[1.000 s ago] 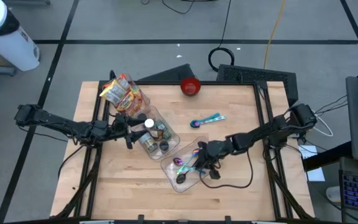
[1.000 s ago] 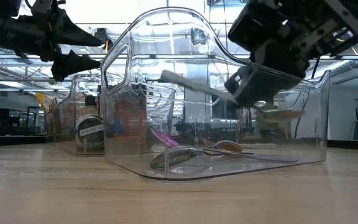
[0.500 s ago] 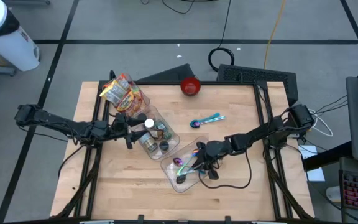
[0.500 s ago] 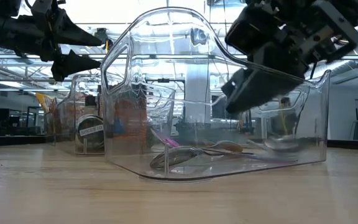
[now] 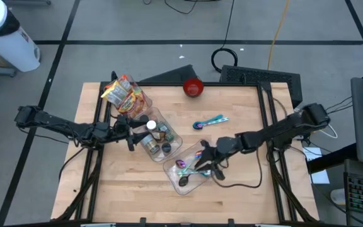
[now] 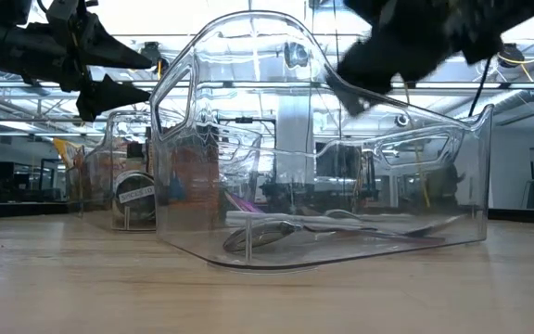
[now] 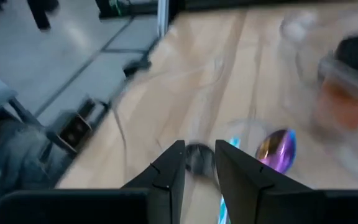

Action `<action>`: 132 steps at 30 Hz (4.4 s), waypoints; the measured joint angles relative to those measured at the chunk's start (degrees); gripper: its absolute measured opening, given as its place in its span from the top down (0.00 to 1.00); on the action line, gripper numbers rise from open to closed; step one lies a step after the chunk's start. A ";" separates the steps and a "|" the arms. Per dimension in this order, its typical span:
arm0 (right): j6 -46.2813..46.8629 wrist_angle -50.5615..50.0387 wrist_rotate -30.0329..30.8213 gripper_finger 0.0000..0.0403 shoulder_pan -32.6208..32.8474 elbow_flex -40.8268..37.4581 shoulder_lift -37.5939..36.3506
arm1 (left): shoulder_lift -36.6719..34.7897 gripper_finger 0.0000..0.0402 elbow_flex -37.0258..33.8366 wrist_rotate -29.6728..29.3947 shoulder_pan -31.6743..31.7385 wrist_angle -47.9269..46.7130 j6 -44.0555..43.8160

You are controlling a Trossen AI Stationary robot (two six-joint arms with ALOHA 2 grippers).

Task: Pick & Place Food Item
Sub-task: Put the blue spoon into the bottom transparent bin

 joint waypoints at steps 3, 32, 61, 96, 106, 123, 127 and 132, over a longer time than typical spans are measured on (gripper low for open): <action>0.00 -3.36 -0.01 0.80 -0.58 0.02 -5.45 | 0.00 0.22 0.00 0.00 -0.02 0.02 -0.01; -15.30 -4.17 38.19 0.89 -16.23 -17.78 -27.91 | 0.02 0.22 0.00 0.00 0.00 0.01 0.00; -9.46 -17.23 20.90 0.87 -38.93 -7.91 -19.45 | 0.02 0.22 0.00 0.00 0.00 0.00 -0.01; -6.69 -34.90 1.50 0.65 -37.79 -7.23 -6.12 | 0.00 0.22 0.00 0.00 0.00 0.00 0.00; -6.88 -36.14 1.33 0.67 -37.53 -7.24 -13.54 | 0.02 0.22 0.00 0.01 0.00 0.00 0.00; -25.85 -24.68 1.74 0.67 -44.73 -6.74 -1.57 | 0.00 0.22 0.00 0.00 0.00 0.00 -0.01; -28.46 -22.02 0.08 0.66 -44.72 -6.71 0.76 | 0.00 0.22 0.00 0.01 0.00 0.00 0.00; -28.14 -23.04 0.66 0.66 -45.20 -6.48 3.60 | 0.00 0.22 0.00 0.00 0.00 0.00 -0.02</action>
